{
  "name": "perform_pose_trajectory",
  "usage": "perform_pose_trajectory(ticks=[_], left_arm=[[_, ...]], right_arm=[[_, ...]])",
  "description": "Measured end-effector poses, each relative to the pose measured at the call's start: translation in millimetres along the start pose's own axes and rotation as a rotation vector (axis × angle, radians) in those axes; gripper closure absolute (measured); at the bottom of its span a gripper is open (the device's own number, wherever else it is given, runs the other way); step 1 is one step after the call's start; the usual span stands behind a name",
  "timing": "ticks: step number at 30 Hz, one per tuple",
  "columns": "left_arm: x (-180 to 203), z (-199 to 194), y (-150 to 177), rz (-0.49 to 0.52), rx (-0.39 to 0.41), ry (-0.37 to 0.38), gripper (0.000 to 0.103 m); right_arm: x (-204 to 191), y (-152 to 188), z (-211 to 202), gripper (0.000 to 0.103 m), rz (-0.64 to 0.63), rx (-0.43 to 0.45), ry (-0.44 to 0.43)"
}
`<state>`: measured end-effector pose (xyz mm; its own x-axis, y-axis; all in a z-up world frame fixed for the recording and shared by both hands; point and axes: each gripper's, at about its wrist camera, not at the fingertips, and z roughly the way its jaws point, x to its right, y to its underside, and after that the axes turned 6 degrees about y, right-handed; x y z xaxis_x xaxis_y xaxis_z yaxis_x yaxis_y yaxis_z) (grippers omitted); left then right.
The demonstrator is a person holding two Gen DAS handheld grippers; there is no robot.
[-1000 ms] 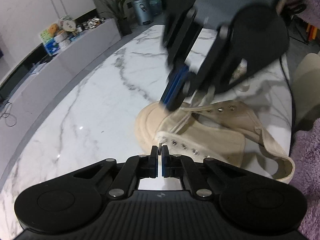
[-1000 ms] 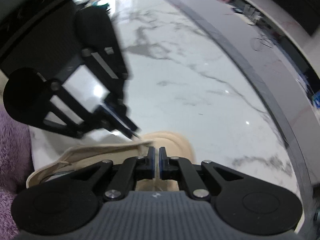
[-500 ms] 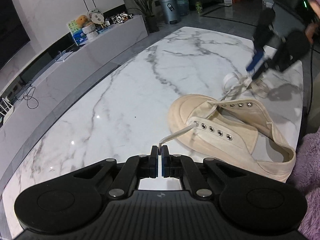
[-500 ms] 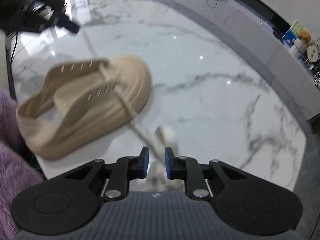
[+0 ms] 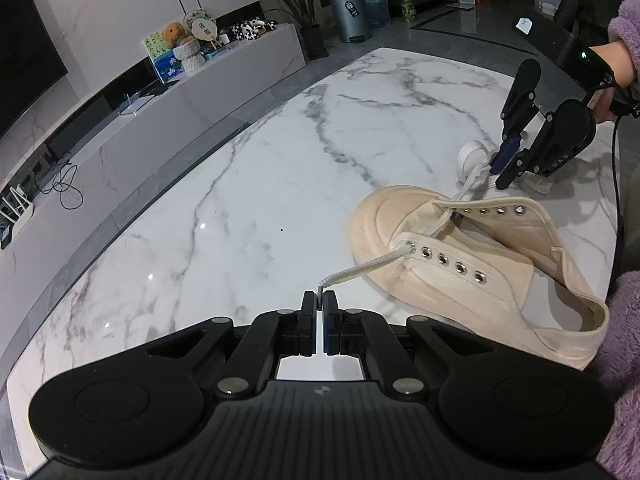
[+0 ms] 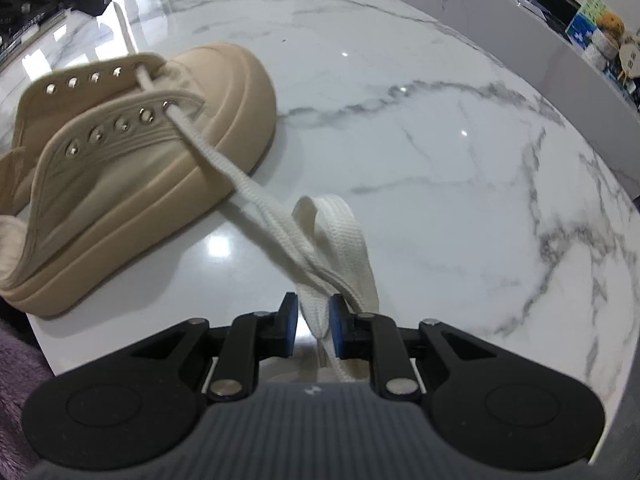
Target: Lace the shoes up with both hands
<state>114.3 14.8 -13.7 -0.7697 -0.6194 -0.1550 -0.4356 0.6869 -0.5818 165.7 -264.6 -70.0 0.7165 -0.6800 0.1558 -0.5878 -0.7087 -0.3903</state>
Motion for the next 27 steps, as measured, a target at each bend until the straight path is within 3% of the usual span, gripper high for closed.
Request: perform_pose_trajectory(ticks=[3,6,11,17,27], left_arm=[[-0.7,0.2,-1.9,-0.01,0.013,-0.002,0.102],[0.5,-6.8,-4.9,-0.02,0.042,-0.005,0.102],[4.8,-35.8,-17.3,-0.028,0.109,-0.035,0.102],[11.1,-88.7,-38.5,-0.027,0.201,-0.092,0.102],[41.5,-188.7,-86.5,0.023,0.347,-0.208,0.102]], right_arm=[[7.9,-0.1,0.6,0.085,0.038,0.002,-0.028],[7.6,1.8,-0.6,0.1,0.035,0.003,-0.033],[-7.0,4.2,-13.9,0.101,-0.012,0.013,-0.024],[-10.8,-2.0,-76.3,0.101,-0.016,0.099,0.04],[-27.1,-29.0,-211.6,0.101,-0.025,0.324,0.255]])
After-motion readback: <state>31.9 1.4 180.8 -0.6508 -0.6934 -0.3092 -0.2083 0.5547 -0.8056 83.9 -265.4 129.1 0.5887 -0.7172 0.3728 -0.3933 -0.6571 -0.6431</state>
